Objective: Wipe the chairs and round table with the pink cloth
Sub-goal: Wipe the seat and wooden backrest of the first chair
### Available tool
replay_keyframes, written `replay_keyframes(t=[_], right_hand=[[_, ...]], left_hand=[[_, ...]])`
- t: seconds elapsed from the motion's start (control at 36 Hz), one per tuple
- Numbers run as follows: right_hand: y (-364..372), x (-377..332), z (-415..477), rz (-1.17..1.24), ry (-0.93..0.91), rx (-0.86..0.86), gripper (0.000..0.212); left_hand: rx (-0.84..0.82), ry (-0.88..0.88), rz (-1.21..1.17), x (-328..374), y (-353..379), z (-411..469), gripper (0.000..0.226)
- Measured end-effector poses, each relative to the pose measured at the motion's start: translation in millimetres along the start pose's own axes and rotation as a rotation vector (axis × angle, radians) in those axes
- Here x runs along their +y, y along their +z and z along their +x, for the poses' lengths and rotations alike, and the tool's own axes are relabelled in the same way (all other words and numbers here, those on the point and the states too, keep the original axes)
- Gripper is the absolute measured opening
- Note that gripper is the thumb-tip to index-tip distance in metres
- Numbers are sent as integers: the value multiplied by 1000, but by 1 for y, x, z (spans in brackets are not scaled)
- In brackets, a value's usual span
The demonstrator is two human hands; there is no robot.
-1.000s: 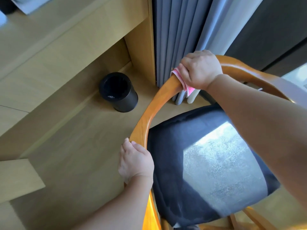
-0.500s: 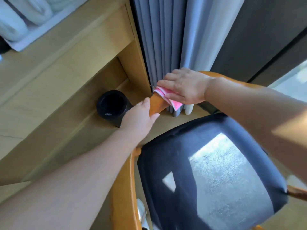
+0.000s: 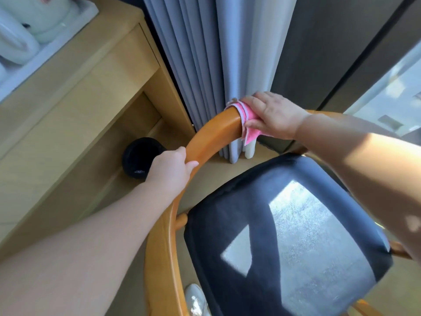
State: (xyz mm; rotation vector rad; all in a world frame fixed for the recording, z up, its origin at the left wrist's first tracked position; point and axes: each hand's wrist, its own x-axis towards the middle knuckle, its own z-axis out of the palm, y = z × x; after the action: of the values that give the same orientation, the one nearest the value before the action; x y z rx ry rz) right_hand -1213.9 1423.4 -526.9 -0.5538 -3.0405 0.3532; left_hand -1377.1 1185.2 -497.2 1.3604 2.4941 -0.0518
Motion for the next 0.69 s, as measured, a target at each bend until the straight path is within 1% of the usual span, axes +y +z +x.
replay_keyframes(t=[0.17, 0.25, 0.31, 0.33, 0.39, 0.42, 0.44, 0.5, 0.56, 0.61, 0.69], right_hand=[[3, 20, -22, 73, 110, 41, 65], [7, 32, -33, 57, 155, 34, 65], [11, 36, -38, 42, 168, 29, 65], [12, 39, -39, 35, 170, 29, 65], [15, 42, -40, 22, 172, 35, 66], [17, 43, -40, 18, 173, 39, 66], [17, 44, -40, 17, 174, 41, 67], [18, 45, -38, 19, 171, 36, 66], [19, 48, -39, 6, 177, 29, 65], [20, 53, -47, -27, 206, 24, 64], [23, 65, -62, -137, 230, 1, 59]], left_hand=[[-27, 21, 19, -1, -3, 4, 32], [-90, -17, 36, 4, -8, 12, 29], [-104, -8, 33, 12, -11, 20, 33], [-70, 38, 28, 19, -13, 25, 40], [65, 192, 22, 37, -17, 40, 57], [127, 275, 13, 49, -20, 50, 61], [153, 344, 15, 63, -22, 62, 64], [99, 432, 61, 93, -25, 87, 62], [16, 477, 153, 118, -21, 105, 54], [67, 497, 228, 129, -14, 116, 45], [197, 515, 274, 124, -2, 120, 45]])
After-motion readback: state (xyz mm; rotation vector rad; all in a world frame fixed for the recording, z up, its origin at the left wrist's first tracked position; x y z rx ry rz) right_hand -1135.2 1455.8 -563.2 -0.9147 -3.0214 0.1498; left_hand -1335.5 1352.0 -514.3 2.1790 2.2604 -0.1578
